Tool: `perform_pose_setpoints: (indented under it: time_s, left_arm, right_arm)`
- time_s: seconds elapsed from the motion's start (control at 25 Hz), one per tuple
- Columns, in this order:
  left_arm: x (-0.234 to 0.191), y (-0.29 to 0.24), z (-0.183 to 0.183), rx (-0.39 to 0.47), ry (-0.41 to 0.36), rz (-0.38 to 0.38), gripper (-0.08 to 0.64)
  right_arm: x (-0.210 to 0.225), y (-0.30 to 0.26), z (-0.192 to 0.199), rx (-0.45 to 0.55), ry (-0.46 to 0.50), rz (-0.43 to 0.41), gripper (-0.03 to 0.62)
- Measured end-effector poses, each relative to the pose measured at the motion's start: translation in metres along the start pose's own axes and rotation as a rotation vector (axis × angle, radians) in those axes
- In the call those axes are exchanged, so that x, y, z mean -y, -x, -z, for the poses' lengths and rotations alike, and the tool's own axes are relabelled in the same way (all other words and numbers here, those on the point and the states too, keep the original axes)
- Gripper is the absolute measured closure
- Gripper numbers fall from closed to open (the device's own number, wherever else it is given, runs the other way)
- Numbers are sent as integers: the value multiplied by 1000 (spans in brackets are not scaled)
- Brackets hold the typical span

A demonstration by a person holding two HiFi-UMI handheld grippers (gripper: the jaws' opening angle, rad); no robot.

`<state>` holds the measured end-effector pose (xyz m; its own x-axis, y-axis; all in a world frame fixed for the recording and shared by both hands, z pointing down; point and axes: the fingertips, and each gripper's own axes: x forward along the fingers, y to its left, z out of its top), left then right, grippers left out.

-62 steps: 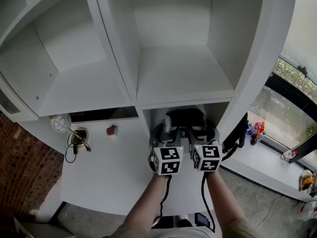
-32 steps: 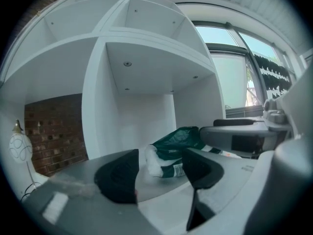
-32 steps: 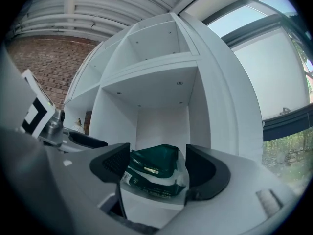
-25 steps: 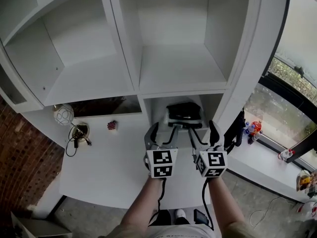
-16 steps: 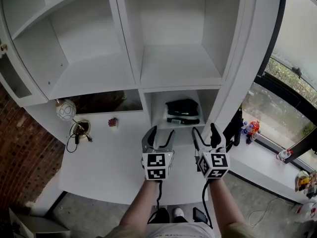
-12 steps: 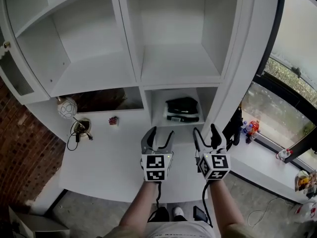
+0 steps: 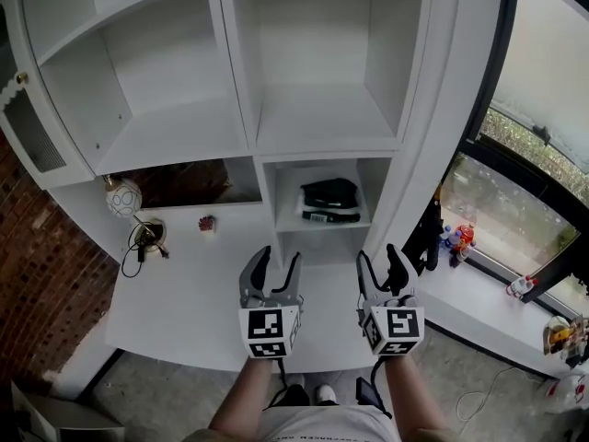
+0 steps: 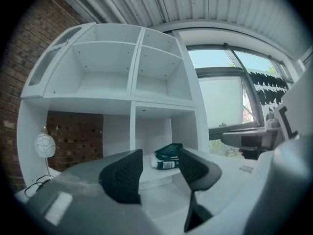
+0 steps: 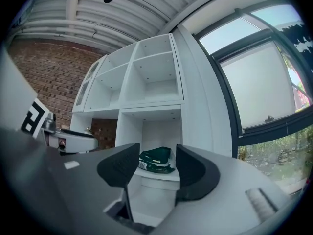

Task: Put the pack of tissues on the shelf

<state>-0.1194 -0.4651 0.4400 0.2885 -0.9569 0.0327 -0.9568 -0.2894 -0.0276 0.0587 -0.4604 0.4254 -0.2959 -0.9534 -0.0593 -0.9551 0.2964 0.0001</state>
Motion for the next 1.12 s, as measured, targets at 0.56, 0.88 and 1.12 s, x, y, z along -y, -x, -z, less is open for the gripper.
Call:
perform_pose_setpoints:
  time_s: [0.56,0.88,1.12]
  left_arm:
    - [7,54,-20,54,-21,-3,368]
    - [10,64,-29,74,-33,8,430]
    - [15,63,-27,71,-47,15,449]
  right_arm:
    - [-23,56,-18,16,-10,18,430]
    - [-22,72,-19,18,-4,34,471]
    - [-19,77,-16,-2,-23,38,499]
